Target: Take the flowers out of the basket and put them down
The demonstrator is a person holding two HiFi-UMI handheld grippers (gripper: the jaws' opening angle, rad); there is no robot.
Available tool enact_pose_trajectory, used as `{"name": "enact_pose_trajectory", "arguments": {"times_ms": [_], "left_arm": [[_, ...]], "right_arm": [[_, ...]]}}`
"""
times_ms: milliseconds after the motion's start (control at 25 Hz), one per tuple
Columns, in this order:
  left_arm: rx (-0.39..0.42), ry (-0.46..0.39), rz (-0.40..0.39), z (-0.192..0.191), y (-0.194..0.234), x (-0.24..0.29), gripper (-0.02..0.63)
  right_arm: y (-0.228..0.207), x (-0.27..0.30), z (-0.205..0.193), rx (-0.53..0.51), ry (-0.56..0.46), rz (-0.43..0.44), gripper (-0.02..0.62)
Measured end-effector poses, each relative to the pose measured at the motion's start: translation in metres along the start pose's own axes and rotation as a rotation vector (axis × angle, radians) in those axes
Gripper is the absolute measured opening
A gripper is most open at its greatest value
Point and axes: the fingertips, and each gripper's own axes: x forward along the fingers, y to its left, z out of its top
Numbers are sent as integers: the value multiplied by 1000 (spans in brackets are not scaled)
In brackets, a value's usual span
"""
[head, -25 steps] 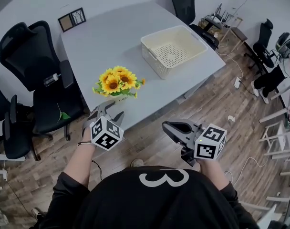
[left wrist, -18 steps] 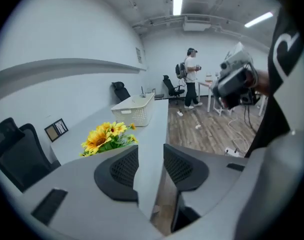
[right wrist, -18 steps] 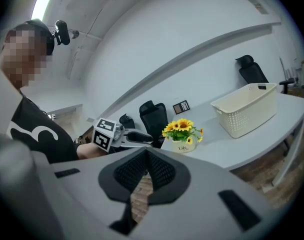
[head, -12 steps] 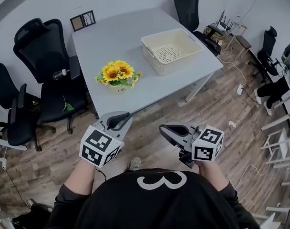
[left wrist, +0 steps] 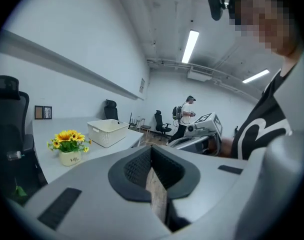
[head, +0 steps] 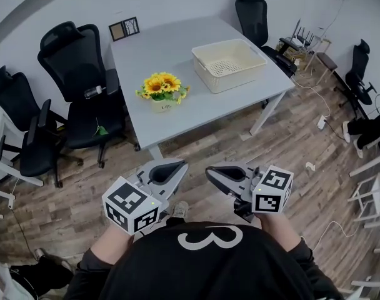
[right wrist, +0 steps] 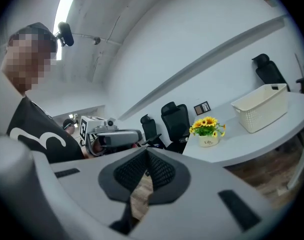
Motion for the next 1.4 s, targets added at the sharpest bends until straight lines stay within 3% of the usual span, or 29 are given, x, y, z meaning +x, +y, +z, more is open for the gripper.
{"name": "enact_pose_trajectory", "arguments": {"times_ms": [160, 480, 840, 1400], "left_arm": [[-76, -33, 11, -11, -20, -17, 12], [-133, -13, -1, -31, -44, -33, 12], [-145, -18, -39, -39, -61, -30, 12], [-107, -11, -24, -44, -59, -24, 12]], "right_arm": [[28, -7, -7, -6, -19, 57, 9], [62, -16, -14, -4, -53, 157, 8], [72, -32, -25, -39, -37, 124, 8], [68, -41, -28, -55, -39, 80, 8]]}}
